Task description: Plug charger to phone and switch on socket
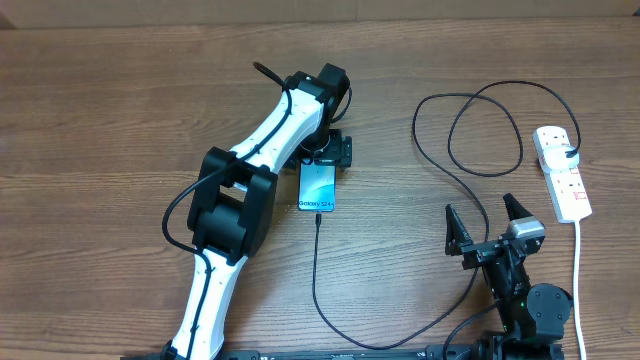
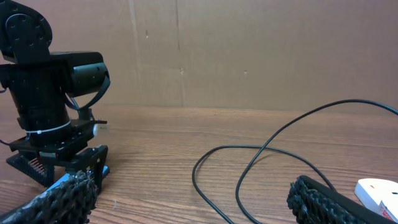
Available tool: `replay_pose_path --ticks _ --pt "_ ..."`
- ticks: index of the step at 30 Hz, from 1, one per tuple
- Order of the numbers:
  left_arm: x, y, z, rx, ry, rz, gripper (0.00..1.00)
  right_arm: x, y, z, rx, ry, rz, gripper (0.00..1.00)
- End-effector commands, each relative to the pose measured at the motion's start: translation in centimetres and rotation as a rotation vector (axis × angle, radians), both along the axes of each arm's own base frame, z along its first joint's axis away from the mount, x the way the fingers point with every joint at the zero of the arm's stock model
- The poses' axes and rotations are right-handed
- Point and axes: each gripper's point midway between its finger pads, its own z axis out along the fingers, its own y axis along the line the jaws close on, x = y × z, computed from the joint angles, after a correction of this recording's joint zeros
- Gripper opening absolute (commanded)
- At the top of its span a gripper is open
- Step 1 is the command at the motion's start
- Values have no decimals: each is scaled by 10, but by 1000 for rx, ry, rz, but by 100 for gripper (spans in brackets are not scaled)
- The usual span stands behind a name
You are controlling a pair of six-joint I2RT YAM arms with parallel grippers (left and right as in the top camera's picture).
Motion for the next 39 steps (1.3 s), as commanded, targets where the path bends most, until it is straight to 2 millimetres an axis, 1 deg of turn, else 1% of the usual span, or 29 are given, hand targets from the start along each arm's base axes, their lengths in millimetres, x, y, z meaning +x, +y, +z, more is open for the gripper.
replay_pose_path --ticks 1,5,7,9,11,15,22,24,28,31,39 --pt "-5 3 -10 25 22 -10 100 0 0 -2 2 -4 -2 100" --pt "-7 4 -8 24 32 -6 100 0 0 -2 2 -4 -2 100" --pt "-8 -1 -8 -9 43 -6 100 0 0 -2 2 -4 -2 100" --pt "-11 -11 -7 -65 64 -23 100 0 0 -2 2 -4 -2 100" --pt "-12 -13 -7 -70 64 -25 100 0 0 -2 2 -4 -2 100" --pt "-8 -2 -8 8 33 -25 100 0 0 -2 2 -4 -2 100" --pt "-19 3 -13 27 75 -33 100 0 0 -2 2 -4 -2 100" --pt "-24 5 -18 36 90 -37 100 0 0 -2 2 -4 -2 100" --pt "-35 7 -35 31 116 -48 100 0 0 -2 2 -4 -2 100" --pt "-34 4 -35 -3 118 -62 100 0 0 -2 2 -4 -2 100" --pt "-31 8 -34 -23 127 -38 99 0 0 -2 2 -4 -2 100"
